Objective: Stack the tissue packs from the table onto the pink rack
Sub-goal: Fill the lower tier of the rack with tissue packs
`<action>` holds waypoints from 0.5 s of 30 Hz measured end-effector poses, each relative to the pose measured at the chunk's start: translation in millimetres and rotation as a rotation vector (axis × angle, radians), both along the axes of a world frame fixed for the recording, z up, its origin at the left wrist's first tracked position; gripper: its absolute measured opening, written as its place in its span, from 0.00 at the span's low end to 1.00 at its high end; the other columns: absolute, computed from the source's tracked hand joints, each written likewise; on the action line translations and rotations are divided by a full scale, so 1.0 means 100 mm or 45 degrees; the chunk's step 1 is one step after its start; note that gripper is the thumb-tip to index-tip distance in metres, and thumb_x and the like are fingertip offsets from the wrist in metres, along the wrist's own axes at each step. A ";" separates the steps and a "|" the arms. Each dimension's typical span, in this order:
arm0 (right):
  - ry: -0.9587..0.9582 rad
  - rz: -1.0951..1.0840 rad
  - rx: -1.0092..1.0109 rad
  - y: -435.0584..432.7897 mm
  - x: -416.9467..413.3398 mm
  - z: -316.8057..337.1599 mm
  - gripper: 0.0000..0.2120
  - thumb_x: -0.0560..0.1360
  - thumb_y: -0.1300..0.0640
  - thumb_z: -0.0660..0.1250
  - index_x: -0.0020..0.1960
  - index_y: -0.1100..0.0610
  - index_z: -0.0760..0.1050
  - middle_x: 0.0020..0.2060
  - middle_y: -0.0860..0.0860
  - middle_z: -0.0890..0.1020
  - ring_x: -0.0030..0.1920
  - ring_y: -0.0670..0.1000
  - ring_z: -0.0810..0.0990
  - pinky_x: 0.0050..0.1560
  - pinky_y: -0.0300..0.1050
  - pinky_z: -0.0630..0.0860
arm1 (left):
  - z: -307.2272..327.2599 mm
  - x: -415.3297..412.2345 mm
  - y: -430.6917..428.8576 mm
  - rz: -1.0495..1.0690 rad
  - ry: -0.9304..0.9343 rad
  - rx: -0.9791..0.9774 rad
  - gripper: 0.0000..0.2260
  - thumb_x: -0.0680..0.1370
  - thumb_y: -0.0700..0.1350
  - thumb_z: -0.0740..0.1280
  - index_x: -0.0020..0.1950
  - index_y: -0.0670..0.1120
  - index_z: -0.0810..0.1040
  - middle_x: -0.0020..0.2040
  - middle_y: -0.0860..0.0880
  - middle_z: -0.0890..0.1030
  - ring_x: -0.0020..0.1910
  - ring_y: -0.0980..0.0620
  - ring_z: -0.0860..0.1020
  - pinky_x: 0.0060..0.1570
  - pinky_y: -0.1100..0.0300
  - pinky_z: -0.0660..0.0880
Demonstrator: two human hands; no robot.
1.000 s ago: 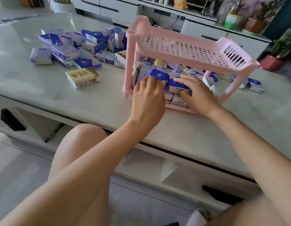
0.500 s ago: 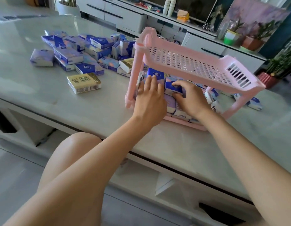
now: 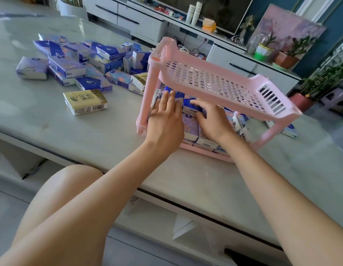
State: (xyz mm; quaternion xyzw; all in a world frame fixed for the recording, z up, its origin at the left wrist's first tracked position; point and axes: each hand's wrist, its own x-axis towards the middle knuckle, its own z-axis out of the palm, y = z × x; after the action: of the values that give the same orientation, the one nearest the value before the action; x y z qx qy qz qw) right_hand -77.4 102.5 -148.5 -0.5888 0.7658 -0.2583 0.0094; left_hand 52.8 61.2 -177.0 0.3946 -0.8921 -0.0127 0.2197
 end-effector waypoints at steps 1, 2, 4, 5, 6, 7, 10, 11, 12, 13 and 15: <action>-0.011 0.003 -0.002 -0.01 0.00 0.00 0.19 0.77 0.67 0.59 0.67 0.59 0.71 0.65 0.54 0.74 0.67 0.51 0.69 0.63 0.33 0.59 | 0.00 0.00 0.00 0.004 -0.040 -0.002 0.24 0.80 0.44 0.51 0.75 0.39 0.51 0.76 0.40 0.49 0.76 0.44 0.46 0.72 0.52 0.52; -0.021 0.003 -0.001 -0.01 0.00 0.01 0.19 0.77 0.67 0.59 0.67 0.59 0.71 0.66 0.54 0.74 0.68 0.51 0.69 0.63 0.34 0.59 | 0.00 0.00 0.00 0.016 -0.067 -0.006 0.24 0.81 0.44 0.51 0.75 0.39 0.49 0.76 0.40 0.49 0.76 0.44 0.46 0.72 0.51 0.51; -0.024 0.001 0.002 -0.03 -0.01 0.01 0.19 0.77 0.67 0.58 0.67 0.59 0.70 0.66 0.53 0.73 0.68 0.51 0.69 0.64 0.34 0.59 | 0.01 -0.01 0.01 0.034 -0.087 -0.009 0.25 0.81 0.44 0.51 0.75 0.38 0.47 0.76 0.39 0.49 0.75 0.43 0.46 0.72 0.51 0.51; -0.020 0.005 0.006 -0.04 0.00 0.01 0.19 0.77 0.67 0.58 0.67 0.59 0.70 0.66 0.53 0.73 0.68 0.51 0.69 0.64 0.35 0.60 | 0.01 -0.01 0.01 0.046 -0.098 0.000 0.26 0.81 0.44 0.51 0.75 0.37 0.46 0.76 0.38 0.48 0.75 0.43 0.45 0.72 0.51 0.50; -0.023 0.013 0.013 -0.06 0.00 0.01 0.19 0.77 0.67 0.58 0.67 0.59 0.70 0.66 0.53 0.73 0.68 0.51 0.69 0.65 0.36 0.60 | 0.01 -0.01 0.01 0.058 -0.104 0.015 0.26 0.81 0.44 0.51 0.75 0.37 0.45 0.76 0.38 0.47 0.75 0.42 0.45 0.72 0.51 0.49; -0.029 0.023 0.015 -0.07 0.00 0.00 0.19 0.77 0.67 0.58 0.67 0.59 0.70 0.66 0.54 0.73 0.68 0.51 0.69 0.65 0.38 0.61 | 0.00 -0.01 0.02 0.066 -0.098 0.027 0.26 0.81 0.44 0.50 0.75 0.36 0.45 0.76 0.37 0.47 0.75 0.42 0.45 0.72 0.50 0.49; -0.046 0.046 0.005 -0.09 0.00 -0.01 0.19 0.77 0.67 0.58 0.67 0.59 0.70 0.67 0.54 0.72 0.68 0.51 0.68 0.66 0.38 0.61 | 0.00 -0.02 0.02 0.062 -0.077 0.021 0.26 0.81 0.44 0.50 0.75 0.35 0.45 0.76 0.37 0.47 0.75 0.41 0.45 0.73 0.50 0.48; -0.040 0.053 -0.001 -0.09 0.00 -0.02 0.19 0.77 0.67 0.58 0.68 0.59 0.70 0.66 0.54 0.72 0.68 0.52 0.68 0.66 0.38 0.61 | 0.00 -0.01 0.03 0.051 -0.059 0.017 0.26 0.81 0.44 0.50 0.75 0.35 0.45 0.75 0.36 0.46 0.75 0.41 0.45 0.73 0.50 0.48; -0.037 0.056 -0.006 -0.09 0.00 -0.02 0.19 0.77 0.67 0.58 0.68 0.60 0.70 0.66 0.54 0.72 0.68 0.52 0.68 0.66 0.38 0.61 | -0.01 -0.01 0.03 0.041 -0.044 0.014 0.26 0.81 0.44 0.50 0.75 0.35 0.44 0.75 0.36 0.46 0.75 0.41 0.45 0.73 0.50 0.48; -0.035 0.059 -0.008 -0.08 0.01 -0.02 0.19 0.77 0.67 0.58 0.68 0.60 0.70 0.66 0.54 0.72 0.68 0.52 0.68 0.66 0.37 0.61 | -0.01 -0.01 0.03 0.038 -0.031 0.018 0.27 0.81 0.44 0.51 0.75 0.35 0.44 0.75 0.36 0.46 0.75 0.41 0.45 0.73 0.50 0.48; -0.032 0.064 -0.002 -0.07 0.00 -0.03 0.19 0.77 0.66 0.59 0.68 0.60 0.69 0.66 0.55 0.72 0.67 0.52 0.68 0.66 0.38 0.61 | -0.01 -0.01 0.02 0.039 0.008 0.035 0.27 0.80 0.43 0.52 0.75 0.35 0.45 0.75 0.36 0.46 0.75 0.40 0.45 0.73 0.51 0.50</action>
State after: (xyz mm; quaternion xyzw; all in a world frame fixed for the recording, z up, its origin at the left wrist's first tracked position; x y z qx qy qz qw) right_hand -76.9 95.2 -151.2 -0.6045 0.7505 -0.2660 0.0248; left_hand 51.4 63.3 -178.2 0.4110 -0.8851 -0.0230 0.2170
